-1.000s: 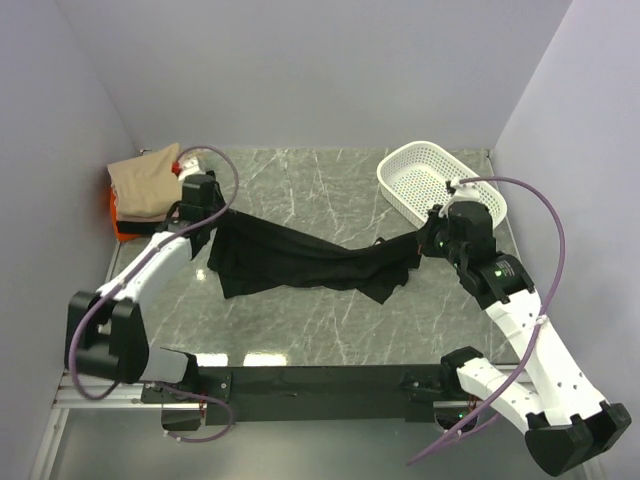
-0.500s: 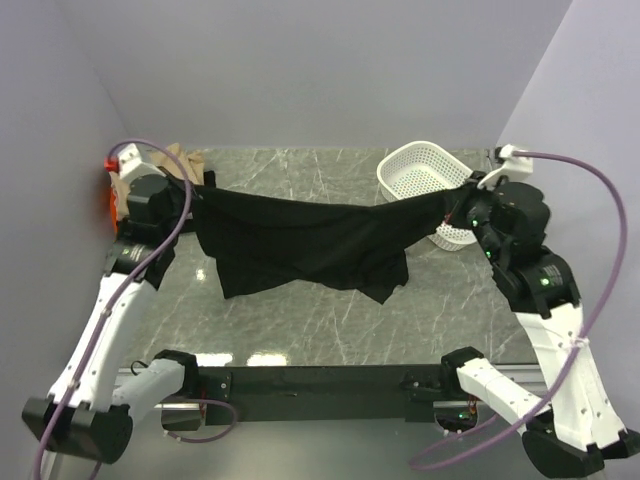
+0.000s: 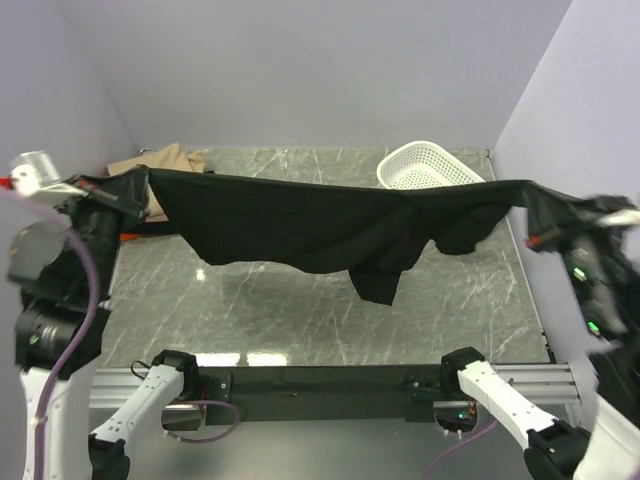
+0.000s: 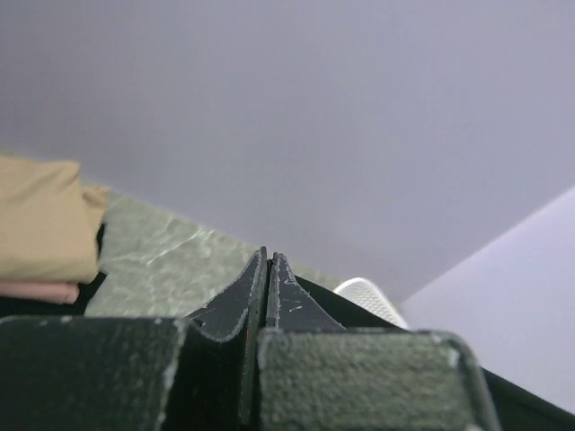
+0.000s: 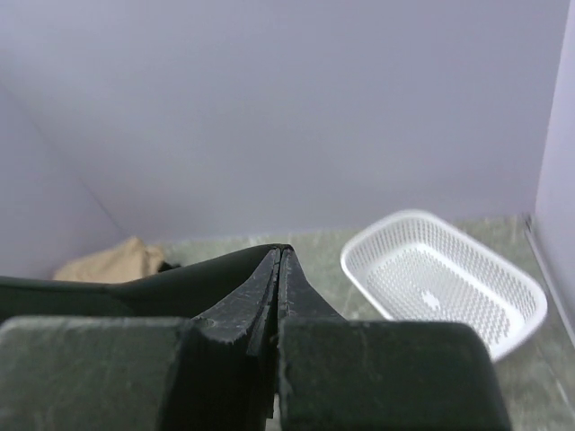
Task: Fold and stack the t-shirts
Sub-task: Flatten the tshirt out
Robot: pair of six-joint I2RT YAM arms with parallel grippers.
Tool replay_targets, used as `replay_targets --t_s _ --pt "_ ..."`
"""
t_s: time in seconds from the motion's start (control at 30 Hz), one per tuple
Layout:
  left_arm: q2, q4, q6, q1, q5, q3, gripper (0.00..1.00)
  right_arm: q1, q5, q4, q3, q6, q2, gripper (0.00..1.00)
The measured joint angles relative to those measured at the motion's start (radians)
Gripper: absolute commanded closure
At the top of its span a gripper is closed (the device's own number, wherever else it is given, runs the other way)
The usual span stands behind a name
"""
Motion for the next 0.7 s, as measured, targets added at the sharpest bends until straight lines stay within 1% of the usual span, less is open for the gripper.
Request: replay_targets --t_s 0.2,0.33,0.4,0.53,0.63,0.7 --pt "-0.021 -0.054 0.009 0.000 0.099 0.156 0.99 0.000 -0.033 -0.040 0.227 -0.008 -0.018 1.00" --pt "-0.032 -0.058 0.008 0.000 0.142 0.180 0.99 0.000 -0.050 -0.043 0.274 -0.008 -0.018 1.00" --pt "-0.033 -0.053 0.007 0.000 0.150 0.172 0.99 0.000 -0.061 -0.041 0.259 -0.008 -0.016 1.00" --pt "-0.005 -0.004 0.000 0.000 0.165 0.079 0.99 0.000 -0.076 -0.003 0.159 -0.008 0.008 1.00" --pt "0.098 0.035 -0.002 0.000 0.164 0.016 0.99 0.000 -0.078 0.051 0.068 -0.008 0.090 1.00" --pt "0.208 0.055 -0.001 0.000 0.159 -0.010 0.99 -0.001 -0.080 0.082 0.024 -0.008 0.168 1.00"
